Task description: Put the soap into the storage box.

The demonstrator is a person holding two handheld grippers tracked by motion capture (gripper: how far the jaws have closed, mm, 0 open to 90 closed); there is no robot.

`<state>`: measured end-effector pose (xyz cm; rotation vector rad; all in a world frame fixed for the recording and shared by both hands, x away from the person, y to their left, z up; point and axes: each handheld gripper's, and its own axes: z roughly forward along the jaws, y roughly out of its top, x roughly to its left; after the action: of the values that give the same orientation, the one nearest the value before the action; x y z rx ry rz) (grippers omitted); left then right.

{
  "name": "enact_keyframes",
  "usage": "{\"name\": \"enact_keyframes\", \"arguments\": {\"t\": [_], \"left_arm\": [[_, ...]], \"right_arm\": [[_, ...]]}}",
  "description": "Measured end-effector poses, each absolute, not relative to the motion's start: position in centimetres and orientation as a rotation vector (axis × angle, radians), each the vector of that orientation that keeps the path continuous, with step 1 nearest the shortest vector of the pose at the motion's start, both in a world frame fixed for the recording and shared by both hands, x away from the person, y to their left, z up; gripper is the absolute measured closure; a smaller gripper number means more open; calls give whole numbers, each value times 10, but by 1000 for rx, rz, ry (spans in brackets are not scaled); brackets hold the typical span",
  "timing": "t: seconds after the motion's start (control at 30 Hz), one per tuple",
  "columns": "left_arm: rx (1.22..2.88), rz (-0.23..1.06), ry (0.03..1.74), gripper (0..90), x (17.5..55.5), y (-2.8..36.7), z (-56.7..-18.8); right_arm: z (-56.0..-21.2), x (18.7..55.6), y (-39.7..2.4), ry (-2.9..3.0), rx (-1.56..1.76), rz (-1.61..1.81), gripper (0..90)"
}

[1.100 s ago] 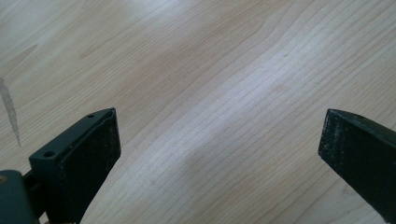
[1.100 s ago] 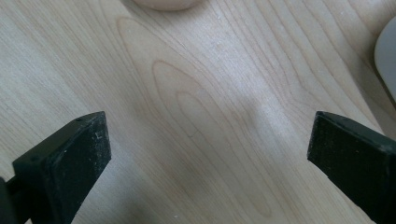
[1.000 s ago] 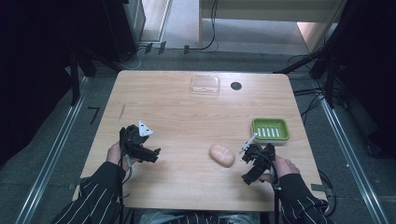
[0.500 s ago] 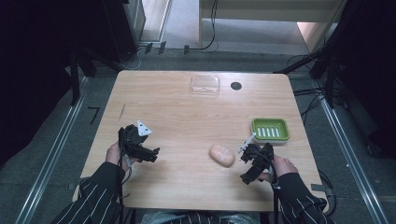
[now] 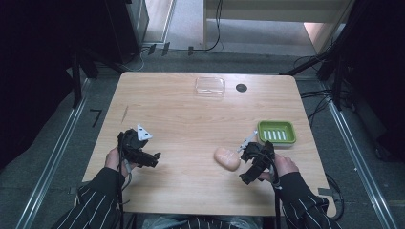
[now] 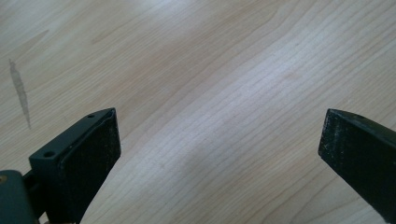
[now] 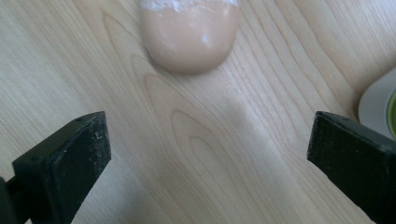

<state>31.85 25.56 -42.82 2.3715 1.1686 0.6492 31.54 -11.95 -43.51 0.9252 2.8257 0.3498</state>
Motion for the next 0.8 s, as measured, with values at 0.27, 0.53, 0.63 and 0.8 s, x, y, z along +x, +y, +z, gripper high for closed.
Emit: {"name": "enact_keyframes", "arguments": {"t": [0.27,0.53,0.63,0.8], "left_arm": [[2372,623,1166,0,326,252,-431],[2377,635,1184,0,326,256,-432],[2393,643,1184,0,324,254,-433],[2394,640,1185,0,324,255,-434]], "right_arm": [[-435,325,-112,2845,911,387,0],[-428,331,-101,2841,880,435,1],[-429,330,-100,2854,867,431,2],[-430,334,-101,2856,873,439,2]]}}
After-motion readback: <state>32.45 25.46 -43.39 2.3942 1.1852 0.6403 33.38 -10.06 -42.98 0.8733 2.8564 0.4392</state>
